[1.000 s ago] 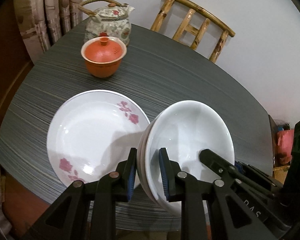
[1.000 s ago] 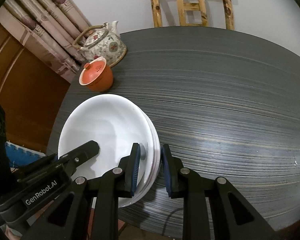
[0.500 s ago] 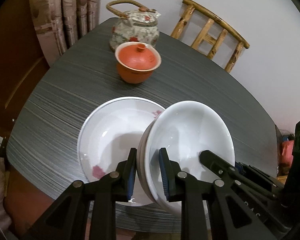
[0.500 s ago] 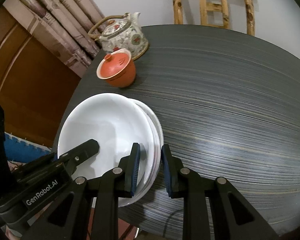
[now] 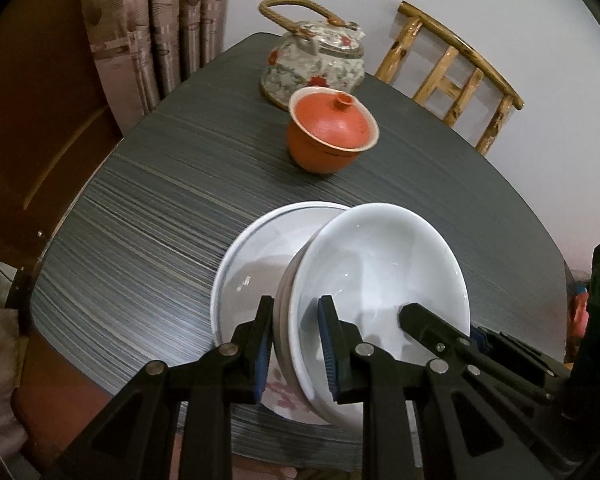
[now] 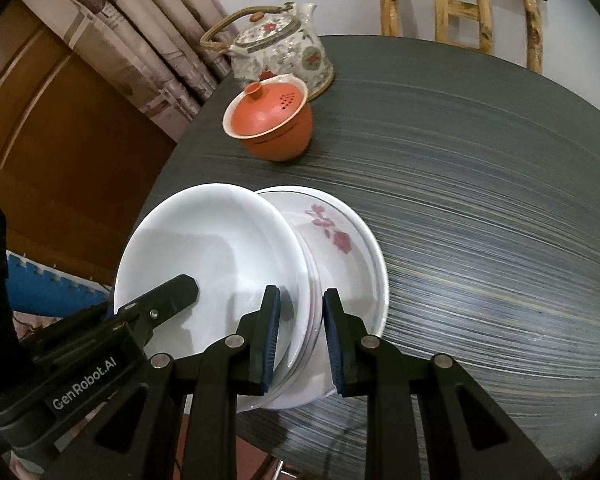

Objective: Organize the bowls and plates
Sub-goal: 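Lower the bowl stack onto the rose plates and open both grippers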

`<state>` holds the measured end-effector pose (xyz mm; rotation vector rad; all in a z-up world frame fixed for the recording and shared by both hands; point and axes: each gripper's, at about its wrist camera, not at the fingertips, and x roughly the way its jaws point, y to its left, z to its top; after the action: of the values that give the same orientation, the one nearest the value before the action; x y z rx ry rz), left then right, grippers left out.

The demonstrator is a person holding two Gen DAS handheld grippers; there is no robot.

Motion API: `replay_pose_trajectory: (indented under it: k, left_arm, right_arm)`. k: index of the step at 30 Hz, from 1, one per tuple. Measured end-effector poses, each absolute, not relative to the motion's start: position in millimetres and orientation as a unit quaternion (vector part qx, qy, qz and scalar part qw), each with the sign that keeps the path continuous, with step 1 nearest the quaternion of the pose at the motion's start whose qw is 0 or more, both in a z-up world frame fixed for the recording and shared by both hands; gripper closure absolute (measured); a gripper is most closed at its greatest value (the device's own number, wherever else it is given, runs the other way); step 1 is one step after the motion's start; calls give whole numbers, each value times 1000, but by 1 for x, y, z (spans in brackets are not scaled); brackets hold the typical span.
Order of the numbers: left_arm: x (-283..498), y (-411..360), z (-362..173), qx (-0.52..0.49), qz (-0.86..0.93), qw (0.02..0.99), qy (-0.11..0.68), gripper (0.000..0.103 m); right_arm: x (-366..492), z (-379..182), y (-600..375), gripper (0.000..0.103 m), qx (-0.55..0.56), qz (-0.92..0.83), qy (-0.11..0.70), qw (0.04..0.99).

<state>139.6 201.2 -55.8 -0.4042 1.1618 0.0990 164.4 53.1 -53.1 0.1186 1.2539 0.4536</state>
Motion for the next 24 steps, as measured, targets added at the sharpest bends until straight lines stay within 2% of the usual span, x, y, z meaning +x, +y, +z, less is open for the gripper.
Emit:
replay_pose_trajectory:
  k: [24]
  left_arm:
    - [149, 207, -72, -172, 47, 819, 545, 81]
  right_arm:
    - [172, -69, 63, 82, 57, 208, 589, 779]
